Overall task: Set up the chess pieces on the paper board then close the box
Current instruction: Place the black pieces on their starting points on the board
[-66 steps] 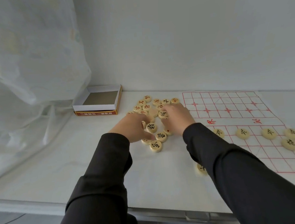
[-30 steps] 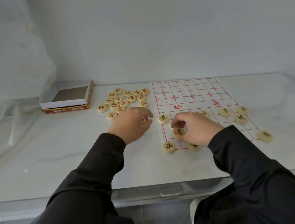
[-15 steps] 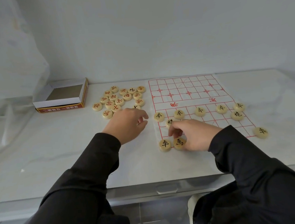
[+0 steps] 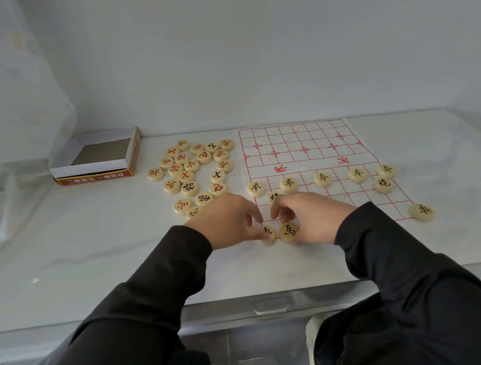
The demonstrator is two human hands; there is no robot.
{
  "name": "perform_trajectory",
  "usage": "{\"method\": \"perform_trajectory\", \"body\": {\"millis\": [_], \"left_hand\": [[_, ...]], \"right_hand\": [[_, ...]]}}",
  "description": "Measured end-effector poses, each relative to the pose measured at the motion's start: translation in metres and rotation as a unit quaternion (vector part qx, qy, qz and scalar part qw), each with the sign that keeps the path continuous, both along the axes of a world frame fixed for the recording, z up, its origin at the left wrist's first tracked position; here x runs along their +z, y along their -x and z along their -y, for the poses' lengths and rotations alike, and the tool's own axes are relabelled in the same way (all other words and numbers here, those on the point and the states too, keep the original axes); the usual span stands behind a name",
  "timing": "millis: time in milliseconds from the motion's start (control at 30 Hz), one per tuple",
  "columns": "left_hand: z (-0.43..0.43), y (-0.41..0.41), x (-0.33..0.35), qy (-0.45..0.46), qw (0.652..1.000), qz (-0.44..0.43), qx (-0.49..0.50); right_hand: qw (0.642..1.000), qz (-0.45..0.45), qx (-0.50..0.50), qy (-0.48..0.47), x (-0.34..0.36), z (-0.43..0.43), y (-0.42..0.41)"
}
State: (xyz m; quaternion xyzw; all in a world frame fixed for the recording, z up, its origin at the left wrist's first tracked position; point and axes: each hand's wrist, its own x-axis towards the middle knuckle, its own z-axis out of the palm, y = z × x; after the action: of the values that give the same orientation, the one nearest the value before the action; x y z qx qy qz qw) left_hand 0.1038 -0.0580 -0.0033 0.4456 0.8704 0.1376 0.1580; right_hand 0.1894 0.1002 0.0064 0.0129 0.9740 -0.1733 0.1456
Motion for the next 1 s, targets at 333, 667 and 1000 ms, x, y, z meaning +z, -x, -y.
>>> {"method": "perform_trajectory", "body": {"millis": [333,667,1000], "left_hand": [[-0.004,-0.001,-0.010,0.009,1.000,-0.012,-0.012],[-0.004,-0.001,-0.012,0.008,0.999,-0.034,-0.020],[-0.004,-0.002,-0.010,0.011,0.999,-0.039,-0.020]], "right_hand": [[0.999,0.031,-0.017,-0.034,0.009,-0.015,-0.004],[0.993,0.080,-0.031,-0.082,0.005,-0.021,-0.003],[0.995,0.060,-0.039,-0.071,0.004,-0.021,-0.002]]}}
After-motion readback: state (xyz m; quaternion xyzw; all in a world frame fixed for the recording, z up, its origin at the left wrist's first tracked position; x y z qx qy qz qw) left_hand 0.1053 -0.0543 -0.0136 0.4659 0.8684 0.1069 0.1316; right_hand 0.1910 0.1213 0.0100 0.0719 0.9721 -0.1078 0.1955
